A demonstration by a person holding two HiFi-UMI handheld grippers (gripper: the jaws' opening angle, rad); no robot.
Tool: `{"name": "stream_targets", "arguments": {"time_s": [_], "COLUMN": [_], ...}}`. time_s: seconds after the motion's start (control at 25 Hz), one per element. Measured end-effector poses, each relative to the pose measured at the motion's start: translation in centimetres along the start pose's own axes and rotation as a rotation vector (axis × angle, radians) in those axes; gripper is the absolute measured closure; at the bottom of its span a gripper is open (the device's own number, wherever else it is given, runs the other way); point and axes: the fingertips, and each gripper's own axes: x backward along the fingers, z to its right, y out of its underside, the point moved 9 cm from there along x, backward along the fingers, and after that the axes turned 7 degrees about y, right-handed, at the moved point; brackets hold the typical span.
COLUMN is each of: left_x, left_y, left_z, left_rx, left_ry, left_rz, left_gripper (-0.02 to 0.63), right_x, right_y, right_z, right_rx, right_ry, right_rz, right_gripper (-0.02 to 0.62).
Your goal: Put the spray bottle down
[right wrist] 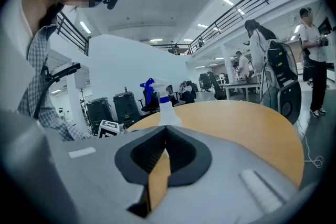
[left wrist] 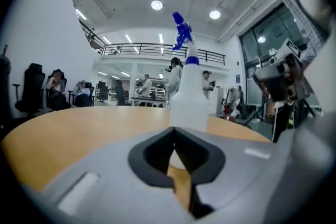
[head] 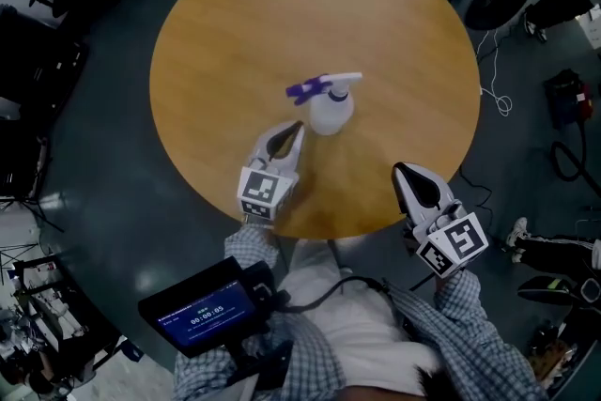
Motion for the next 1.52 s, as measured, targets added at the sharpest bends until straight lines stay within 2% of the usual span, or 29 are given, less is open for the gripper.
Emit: {"name": "stream_targets", "arguments": {"time_s": [0.2, 0.6, 0.84, 1.0, 1.24, 1.52], "left_x": [1.9, 6.4, 6.4, 5.7, 6.2, 5.4], "left_y": [-1.4, -3.5, -3.8, -5.5, -4.0, -4.0], "left_z": [0.8, 6.7, 6.4, 6.4, 6.3, 6.1], "left_rx": [-0.006, -0.047, -0.056, -0.030, -0.074, -0.066], "left_ry": [-0.016, -0.008, -0.039, -0.053, -0.054, -0.046], "left_rz": [0.012, 0.015, 0.002, -0.006, -0.013, -0.024], "left_gripper": [0.607, 0.607, 0.607, 0.607, 0.607, 0.607], "right_x": [0.4, 4.6, 3.1, 2.1, 2.1, 1.6], "right_y": [-0.3, 0.2, 0.4, 0.0, 0.5, 0.1], "right_z": [-0.7, -2.3, -1.5, -0.7, -0.6, -0.1], "right_rx": [0.003, 0.013, 0.018, 0.010, 0.008, 0.013], "right_ry": [-0.008, -0.023, -0.048, -0.055, -0.059, -0.064], "right_rz": [0.020, 0.072, 0.086, 0.093, 0.096, 0.086], "right_gripper": [0.592, 0.594, 0.594, 0.594, 0.594, 0.594]}}
